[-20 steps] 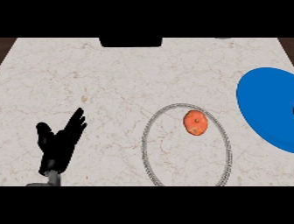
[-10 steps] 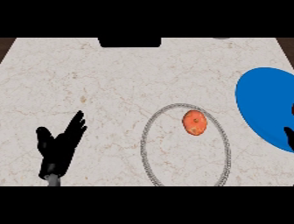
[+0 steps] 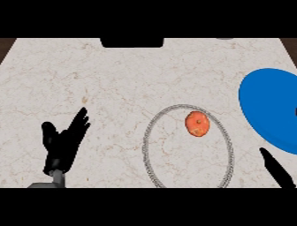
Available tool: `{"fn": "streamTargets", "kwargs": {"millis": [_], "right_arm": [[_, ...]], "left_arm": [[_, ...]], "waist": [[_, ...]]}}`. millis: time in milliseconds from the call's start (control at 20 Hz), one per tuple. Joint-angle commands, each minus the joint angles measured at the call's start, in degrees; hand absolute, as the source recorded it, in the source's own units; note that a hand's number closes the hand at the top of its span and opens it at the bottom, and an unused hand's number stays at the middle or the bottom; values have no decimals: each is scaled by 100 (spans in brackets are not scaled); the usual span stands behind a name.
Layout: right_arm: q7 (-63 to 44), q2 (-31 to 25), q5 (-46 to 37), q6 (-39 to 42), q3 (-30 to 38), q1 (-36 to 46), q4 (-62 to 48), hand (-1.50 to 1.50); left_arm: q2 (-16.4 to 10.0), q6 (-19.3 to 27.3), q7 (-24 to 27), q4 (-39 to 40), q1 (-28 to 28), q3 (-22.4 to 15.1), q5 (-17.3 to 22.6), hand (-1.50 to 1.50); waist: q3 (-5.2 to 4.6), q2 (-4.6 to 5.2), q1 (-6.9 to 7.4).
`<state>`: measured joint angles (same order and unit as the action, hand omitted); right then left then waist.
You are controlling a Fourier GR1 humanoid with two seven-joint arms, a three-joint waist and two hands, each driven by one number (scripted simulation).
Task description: Pick the bell pepper from the placemat and place it in the plate
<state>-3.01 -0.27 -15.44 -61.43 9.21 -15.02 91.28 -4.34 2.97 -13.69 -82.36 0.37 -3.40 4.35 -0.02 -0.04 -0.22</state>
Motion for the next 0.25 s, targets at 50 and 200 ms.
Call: {"fn": "streamTargets", "kwargs": {"millis": [50, 200], "right_arm": [[-42, 25, -76, -769, -615, -206, -34, -150], [143, 26, 110, -1048, -1070, -781, 57, -150]], "left_arm": [[-27, 26, -329, -510, 321, -98, -99, 0], [-243, -253, -101, -131, 36, 282, 160, 0]], "waist": [[3, -1, 23], [4, -3, -3]]}}
